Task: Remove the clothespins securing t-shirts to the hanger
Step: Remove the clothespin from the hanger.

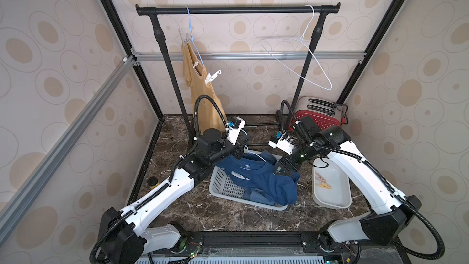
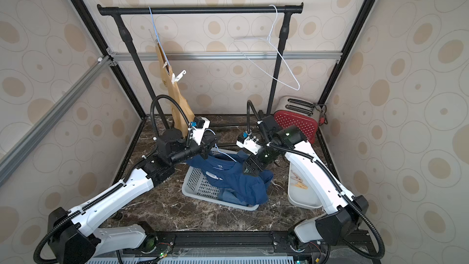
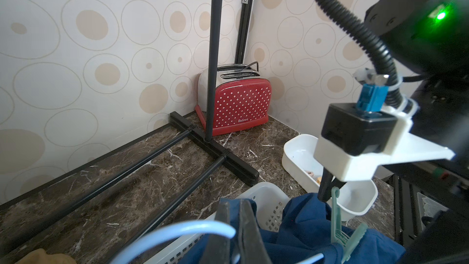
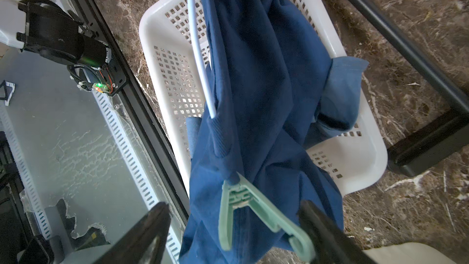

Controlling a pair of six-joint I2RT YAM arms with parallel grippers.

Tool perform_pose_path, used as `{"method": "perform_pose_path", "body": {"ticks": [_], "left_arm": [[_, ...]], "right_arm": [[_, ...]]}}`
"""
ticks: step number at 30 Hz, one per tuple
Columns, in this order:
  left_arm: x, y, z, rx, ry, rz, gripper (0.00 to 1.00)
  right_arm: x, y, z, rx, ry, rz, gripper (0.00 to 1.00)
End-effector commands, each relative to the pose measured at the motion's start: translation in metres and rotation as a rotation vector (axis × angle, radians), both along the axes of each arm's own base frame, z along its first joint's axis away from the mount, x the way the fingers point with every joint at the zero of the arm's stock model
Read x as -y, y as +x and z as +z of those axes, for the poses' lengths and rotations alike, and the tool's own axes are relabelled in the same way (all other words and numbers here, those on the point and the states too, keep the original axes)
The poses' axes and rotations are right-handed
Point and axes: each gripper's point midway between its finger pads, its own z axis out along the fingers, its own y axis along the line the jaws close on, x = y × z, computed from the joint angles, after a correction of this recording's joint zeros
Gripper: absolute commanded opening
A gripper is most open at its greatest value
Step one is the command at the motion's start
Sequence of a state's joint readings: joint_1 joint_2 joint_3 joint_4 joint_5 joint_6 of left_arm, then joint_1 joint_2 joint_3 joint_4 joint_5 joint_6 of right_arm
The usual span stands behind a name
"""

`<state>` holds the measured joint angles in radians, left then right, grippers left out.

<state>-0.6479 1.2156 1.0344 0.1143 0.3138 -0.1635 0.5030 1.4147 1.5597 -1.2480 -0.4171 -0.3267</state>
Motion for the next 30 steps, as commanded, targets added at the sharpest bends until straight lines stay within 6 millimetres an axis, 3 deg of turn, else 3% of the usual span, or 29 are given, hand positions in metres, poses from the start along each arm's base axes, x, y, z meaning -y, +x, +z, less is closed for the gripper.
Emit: {"method": "perform_pose_path", "body": {"ticks": [1,9,17,24,30], "left_arm": [[-0.001,-0.008,0.03,0.074,-0.057,-0.018,0.0],[-0.002,-0.007,0.029,0.07,-0.056,-0.009,0.0],[-0.002,-0.006,0.03,0.067,-0.057,-0.008,0.0],[-0.002,-0.006,0.029,0.063,-0.056,-0.006,0.0],[-0.001,-0.002,0.021,0.043,-0.033,0.007,0.0]], "right_arm": [[-0.006,-0.002,0.001,0.011,0.026,0.045,0.77],[-0.003,-0.002,-0.004,-0.005,-0.001,0.041,0.53],[0.005,-0.002,-0.009,-0.003,-0.05,0.033,0.51],[0.006,-0.002,-0.003,0.006,-0.055,0.032,0.27],[0.006,0.002,0.005,0.034,-0.05,0.02,0.23]]}}
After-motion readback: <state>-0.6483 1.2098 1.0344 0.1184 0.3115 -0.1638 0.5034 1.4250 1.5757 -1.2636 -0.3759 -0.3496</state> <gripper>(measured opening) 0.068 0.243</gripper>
